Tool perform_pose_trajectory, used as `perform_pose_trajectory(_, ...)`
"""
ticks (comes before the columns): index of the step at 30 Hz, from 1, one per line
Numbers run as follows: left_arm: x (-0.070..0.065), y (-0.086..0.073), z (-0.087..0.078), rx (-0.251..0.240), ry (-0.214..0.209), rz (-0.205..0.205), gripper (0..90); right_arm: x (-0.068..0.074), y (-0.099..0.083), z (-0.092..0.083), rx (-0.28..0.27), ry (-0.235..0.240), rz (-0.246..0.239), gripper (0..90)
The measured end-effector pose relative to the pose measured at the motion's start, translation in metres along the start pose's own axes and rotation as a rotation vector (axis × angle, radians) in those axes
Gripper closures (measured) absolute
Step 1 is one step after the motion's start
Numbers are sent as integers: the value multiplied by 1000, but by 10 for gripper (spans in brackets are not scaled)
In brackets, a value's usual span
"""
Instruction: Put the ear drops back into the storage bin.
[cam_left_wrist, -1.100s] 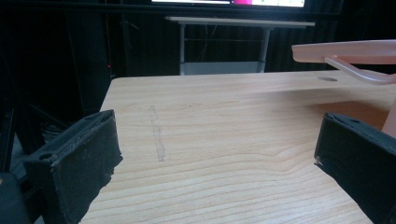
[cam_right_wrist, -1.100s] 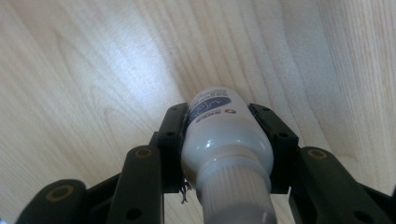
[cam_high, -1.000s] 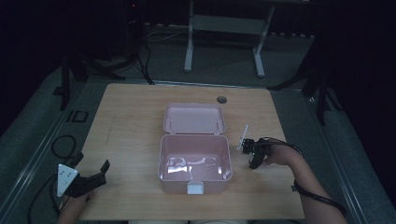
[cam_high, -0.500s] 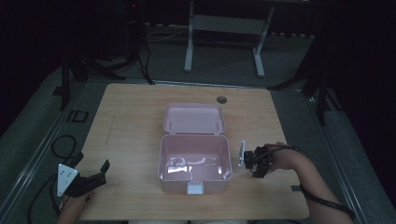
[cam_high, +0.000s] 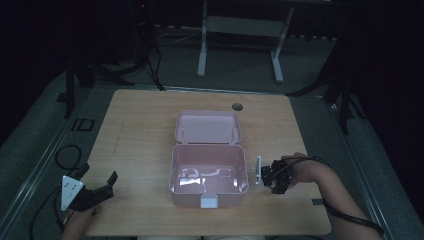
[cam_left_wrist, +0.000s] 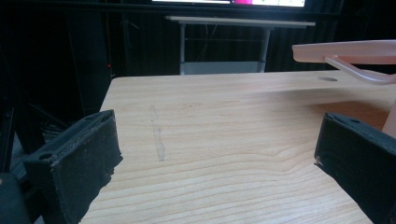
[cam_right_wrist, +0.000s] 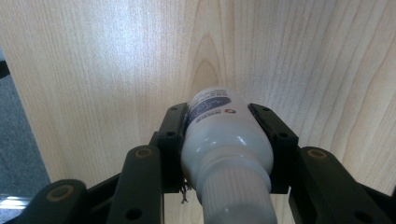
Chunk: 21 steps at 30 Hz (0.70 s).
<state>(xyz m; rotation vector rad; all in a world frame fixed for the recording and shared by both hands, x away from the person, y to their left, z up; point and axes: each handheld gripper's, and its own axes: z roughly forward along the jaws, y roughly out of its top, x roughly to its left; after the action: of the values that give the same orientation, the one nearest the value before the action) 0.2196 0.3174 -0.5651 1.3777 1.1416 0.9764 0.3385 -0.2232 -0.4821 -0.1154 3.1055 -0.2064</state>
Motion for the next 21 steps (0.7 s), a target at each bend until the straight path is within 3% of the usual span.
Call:
perform_pose_trajectory(12, 0, 0, 0, 0, 2, 2, 4, 5, 5, -28, 9, -15, 17, 594)
perform_pose_trajectory(21, 0, 0, 0, 0, 2, 1, 4, 9, 9, -55, -23, 1, 49, 594)
